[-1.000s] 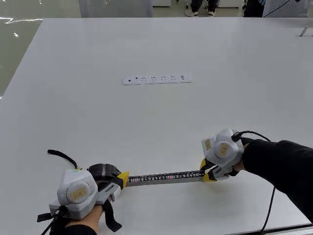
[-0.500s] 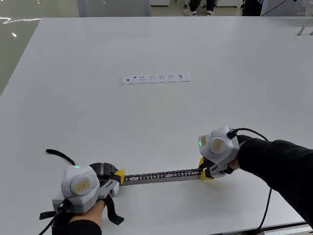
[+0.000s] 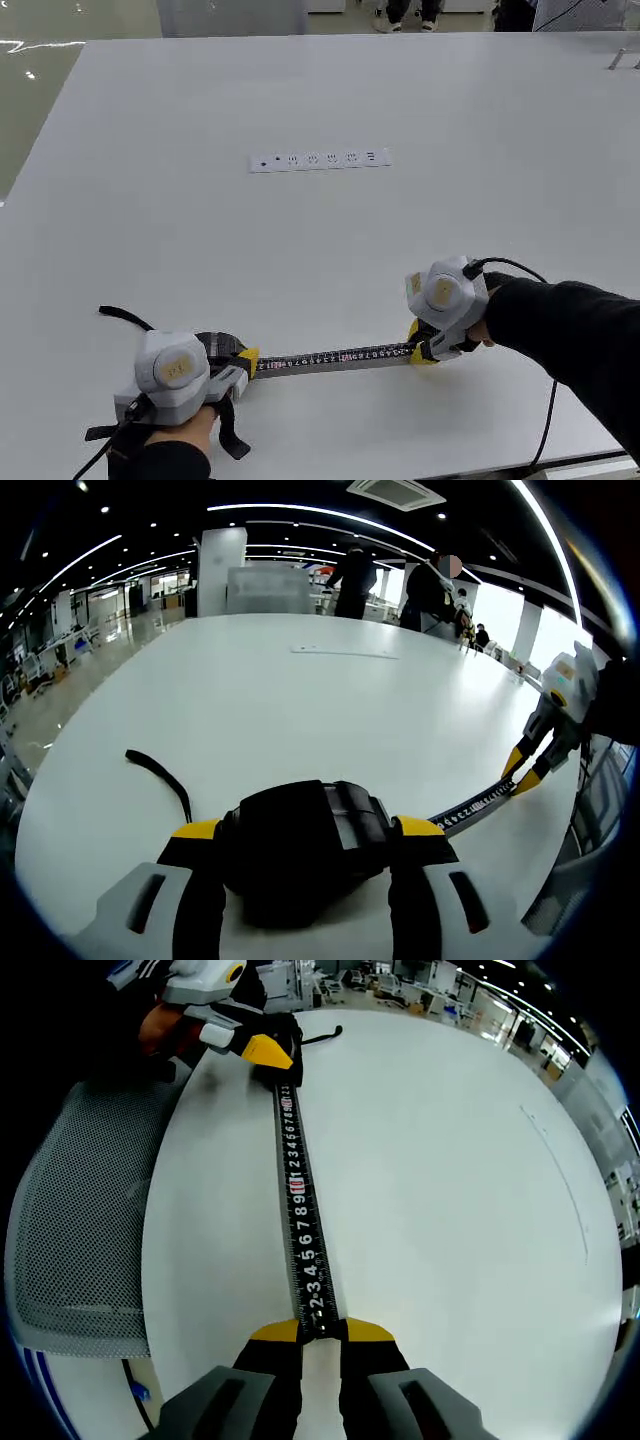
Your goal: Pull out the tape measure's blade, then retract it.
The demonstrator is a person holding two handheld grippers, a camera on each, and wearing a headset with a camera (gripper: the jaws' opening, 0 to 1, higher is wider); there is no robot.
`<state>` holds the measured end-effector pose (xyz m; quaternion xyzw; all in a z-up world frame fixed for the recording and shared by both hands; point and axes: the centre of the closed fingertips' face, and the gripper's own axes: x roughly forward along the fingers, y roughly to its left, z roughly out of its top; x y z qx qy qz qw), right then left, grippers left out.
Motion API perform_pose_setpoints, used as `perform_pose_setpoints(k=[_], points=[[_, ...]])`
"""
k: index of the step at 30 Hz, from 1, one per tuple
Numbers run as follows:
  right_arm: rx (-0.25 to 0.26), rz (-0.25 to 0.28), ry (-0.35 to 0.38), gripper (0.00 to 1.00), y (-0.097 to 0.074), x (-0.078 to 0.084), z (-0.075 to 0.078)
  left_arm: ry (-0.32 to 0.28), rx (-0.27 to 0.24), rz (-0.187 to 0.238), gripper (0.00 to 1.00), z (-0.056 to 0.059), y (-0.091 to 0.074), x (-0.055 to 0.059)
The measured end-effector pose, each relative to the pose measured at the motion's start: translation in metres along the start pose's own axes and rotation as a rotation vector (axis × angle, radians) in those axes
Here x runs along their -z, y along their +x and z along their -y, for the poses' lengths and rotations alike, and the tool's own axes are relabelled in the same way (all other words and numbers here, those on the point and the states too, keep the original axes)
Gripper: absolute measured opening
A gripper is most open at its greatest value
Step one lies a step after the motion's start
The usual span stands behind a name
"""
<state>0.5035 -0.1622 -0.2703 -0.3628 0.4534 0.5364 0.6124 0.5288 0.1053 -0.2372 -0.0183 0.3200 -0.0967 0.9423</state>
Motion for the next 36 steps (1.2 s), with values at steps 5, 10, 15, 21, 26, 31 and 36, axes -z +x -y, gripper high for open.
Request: perform_pose_setpoints(k=[5, 10, 15, 21, 26, 31, 36], points=[[-0.003, -0.012, 0.000, 0.10, 0.0004, -0.0015, -0.0013, 0.002, 0.004, -0.005, 0.62, 0.0006, 0.0000, 0.0002], [-0.011, 0.006, 0.027, 0.10, 0.0009, -0.0031, -0.0006, 0.004, 0.007, -0.011, 0.62, 0.0008, 0.0000, 0.0009], [-0.005, 0.006, 0.030, 0.10, 0.0012, -0.0056, -0.0016, 0.002, 0.010, -0.016, 0.62, 0.0008, 0.0007, 0.0015], [-0.002, -0.005, 0.032, 0.10, 0.0012, -0.0072, -0.0025, 0.003, 0.013, -0.023, 0.63, 0.0015, 0.0006, 0.0021], [-0.004, -0.015, 0.015, 0.10, 0.0016, -0.0088, -0.0035, 0.003, 0.014, -0.029, 0.63, 0.0017, 0.0009, 0.0024], [-0.002, -0.014, 0.024, 0.10, 0.0020, -0.0099, -0.0022, 0.004, 0.014, -0.032, 0.63, 0.0019, 0.0010, 0.0025], [-0.002, -0.020, 0.026, 0.10, 0.0029, -0.0108, -0.0022, 0.006, 0.014, -0.033, 0.63, 0.0018, 0.0009, 0.0027]])
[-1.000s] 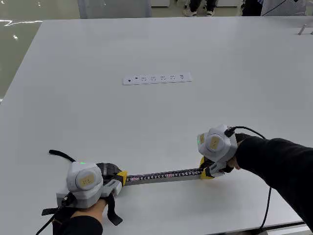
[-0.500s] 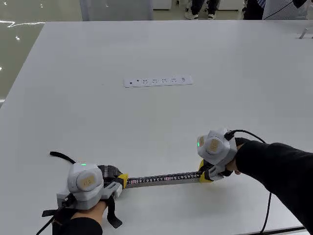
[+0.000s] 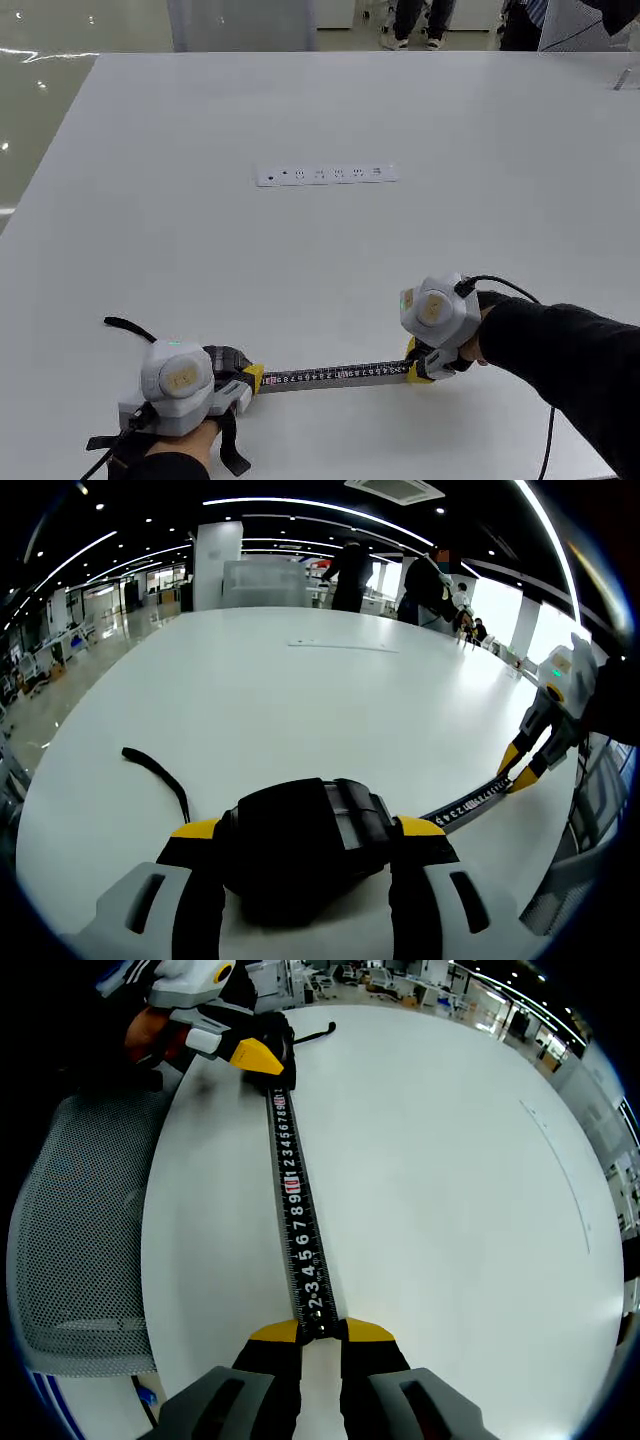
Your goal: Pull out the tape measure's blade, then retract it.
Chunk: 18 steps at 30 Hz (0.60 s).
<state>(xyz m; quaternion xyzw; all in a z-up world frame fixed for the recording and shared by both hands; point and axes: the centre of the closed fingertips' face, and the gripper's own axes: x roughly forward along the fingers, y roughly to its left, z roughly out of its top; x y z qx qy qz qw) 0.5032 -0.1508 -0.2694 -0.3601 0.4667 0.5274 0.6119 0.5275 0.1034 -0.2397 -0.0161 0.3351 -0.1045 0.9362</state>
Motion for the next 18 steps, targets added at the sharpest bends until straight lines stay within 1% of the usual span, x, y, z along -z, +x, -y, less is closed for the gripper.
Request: perform_pose_setpoints(k=[12, 18], points=[[0.004, -0.004, -0.002, 0.10, 0.0011, -0.0030, -0.0006, 0.000, 0.001, -0.003, 0.63, -0.0004, -0.0001, 0.0005], [0.011, -0.015, -0.012, 0.11, 0.0024, -0.0049, -0.0009, 0.000, 0.001, -0.006, 0.63, -0.0006, -0.0004, 0.0007]])
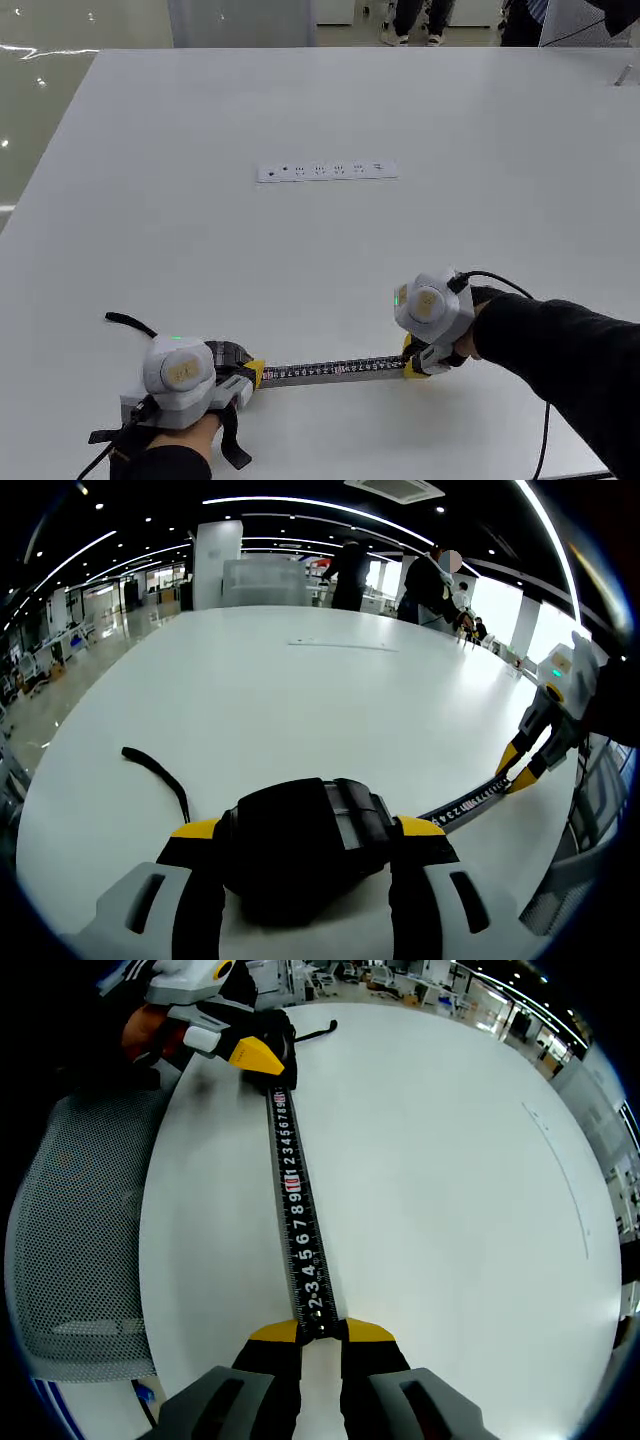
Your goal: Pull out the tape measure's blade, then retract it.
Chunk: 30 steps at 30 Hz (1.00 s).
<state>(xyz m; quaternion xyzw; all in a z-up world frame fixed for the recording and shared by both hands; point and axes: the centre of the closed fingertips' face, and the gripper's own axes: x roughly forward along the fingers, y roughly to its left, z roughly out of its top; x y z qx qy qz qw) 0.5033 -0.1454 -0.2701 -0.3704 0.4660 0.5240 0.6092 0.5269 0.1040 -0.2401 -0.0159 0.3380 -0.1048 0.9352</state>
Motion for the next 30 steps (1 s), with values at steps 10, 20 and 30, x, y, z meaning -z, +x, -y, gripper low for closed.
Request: perform_pose_setpoints(k=[10, 20, 30], points=[[-0.004, -0.003, -0.001, 0.10, 0.0017, -0.0025, -0.0003, -0.001, 0.001, -0.005, 0.63, -0.0004, 0.0004, 0.0004], [-0.004, -0.004, 0.008, 0.10, 0.0032, -0.0058, 0.0003, -0.002, 0.004, -0.009, 0.63, -0.0004, 0.0010, 0.0003], [-0.007, 0.001, 0.012, 0.10, 0.0037, -0.0097, -0.0009, -0.004, 0.007, -0.009, 0.63, -0.0003, 0.0008, 0.0002]])
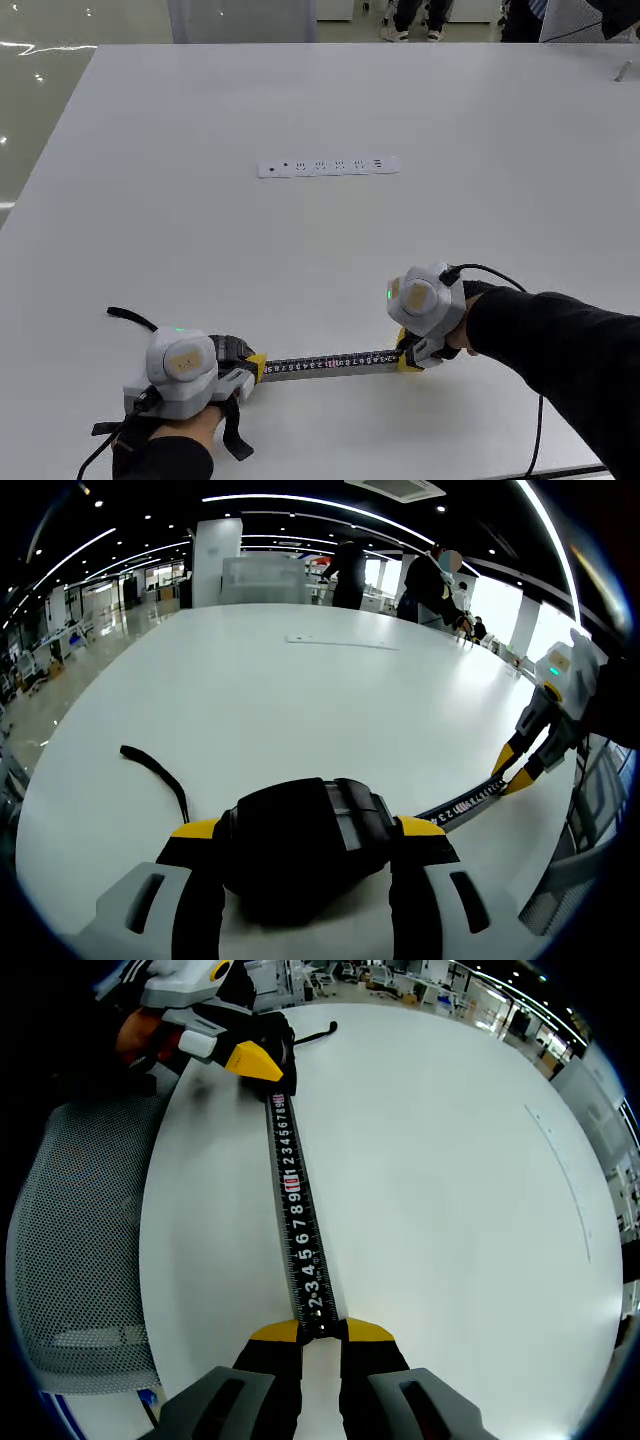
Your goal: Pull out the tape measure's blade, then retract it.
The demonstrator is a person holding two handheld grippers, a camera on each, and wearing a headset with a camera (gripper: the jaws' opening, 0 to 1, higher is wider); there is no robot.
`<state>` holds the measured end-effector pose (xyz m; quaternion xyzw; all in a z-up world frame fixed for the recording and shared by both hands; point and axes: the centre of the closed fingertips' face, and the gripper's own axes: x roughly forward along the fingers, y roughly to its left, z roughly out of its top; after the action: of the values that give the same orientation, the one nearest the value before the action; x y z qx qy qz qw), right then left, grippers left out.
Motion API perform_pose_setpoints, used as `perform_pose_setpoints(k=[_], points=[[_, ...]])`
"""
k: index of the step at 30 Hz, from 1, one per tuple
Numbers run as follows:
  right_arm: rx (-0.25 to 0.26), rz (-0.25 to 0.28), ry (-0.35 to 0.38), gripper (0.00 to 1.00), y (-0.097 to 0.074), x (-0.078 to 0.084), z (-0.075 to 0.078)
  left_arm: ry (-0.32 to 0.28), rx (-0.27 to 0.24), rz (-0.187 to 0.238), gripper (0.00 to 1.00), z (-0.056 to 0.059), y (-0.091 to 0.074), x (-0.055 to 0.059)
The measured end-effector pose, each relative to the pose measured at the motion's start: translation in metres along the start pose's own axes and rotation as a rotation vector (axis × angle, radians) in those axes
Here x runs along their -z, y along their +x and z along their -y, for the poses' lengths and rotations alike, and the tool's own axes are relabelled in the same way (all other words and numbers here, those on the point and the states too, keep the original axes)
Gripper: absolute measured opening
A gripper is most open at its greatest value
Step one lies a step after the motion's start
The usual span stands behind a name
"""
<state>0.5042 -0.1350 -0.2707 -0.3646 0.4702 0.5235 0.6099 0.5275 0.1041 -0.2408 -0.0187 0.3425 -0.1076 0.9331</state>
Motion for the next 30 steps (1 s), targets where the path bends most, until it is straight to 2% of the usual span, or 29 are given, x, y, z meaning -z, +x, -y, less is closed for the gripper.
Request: perform_pose_setpoints(k=[4, 6, 30], points=[[-0.001, 0.001, -0.009, 0.10, 0.000, -0.001, -0.001, -0.001, 0.002, 0.000, 0.63, 0.000, 0.000, 0.000], [-0.005, 0.003, -0.041, 0.10, 0.000, -0.001, -0.001, -0.002, 0.003, 0.000, 0.63, 0.000, 0.000, 0.000], [-0.004, 0.012, -0.008, 0.10, 0.004, -0.011, -0.003, -0.007, 0.006, -0.003, 0.63, -0.001, 0.002, 0.001]])
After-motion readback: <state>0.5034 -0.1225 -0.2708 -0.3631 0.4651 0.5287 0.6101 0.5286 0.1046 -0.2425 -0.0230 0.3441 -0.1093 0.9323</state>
